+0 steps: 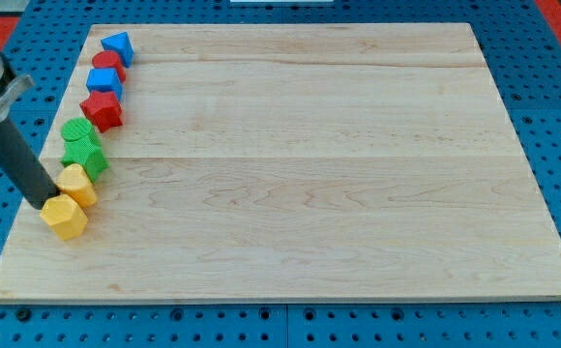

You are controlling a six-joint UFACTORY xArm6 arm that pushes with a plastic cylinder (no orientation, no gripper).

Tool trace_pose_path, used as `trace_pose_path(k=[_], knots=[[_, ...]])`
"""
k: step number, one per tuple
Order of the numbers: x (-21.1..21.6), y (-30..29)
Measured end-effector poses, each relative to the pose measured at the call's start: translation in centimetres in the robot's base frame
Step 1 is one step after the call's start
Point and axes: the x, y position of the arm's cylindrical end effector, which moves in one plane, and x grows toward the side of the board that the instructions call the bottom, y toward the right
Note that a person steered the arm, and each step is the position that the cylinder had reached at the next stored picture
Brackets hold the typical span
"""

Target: Push the yellow hexagon towards the bottom right

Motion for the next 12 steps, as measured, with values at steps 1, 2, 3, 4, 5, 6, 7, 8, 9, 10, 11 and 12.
trace_pose_path(k=[1,2,3,4,5,6,7,8,9,10,11,12], knots=[[0.0,3.2],[0.0,5.6],[0.0,7.6],[0.3,7.9],[-0.1,2.9],[-0.2,-0.5],[0.7,0.7],[1.4,4.5],[2.8,5.6],[4.9,4.5],[6.2,4.0],[7.1,8.0]])
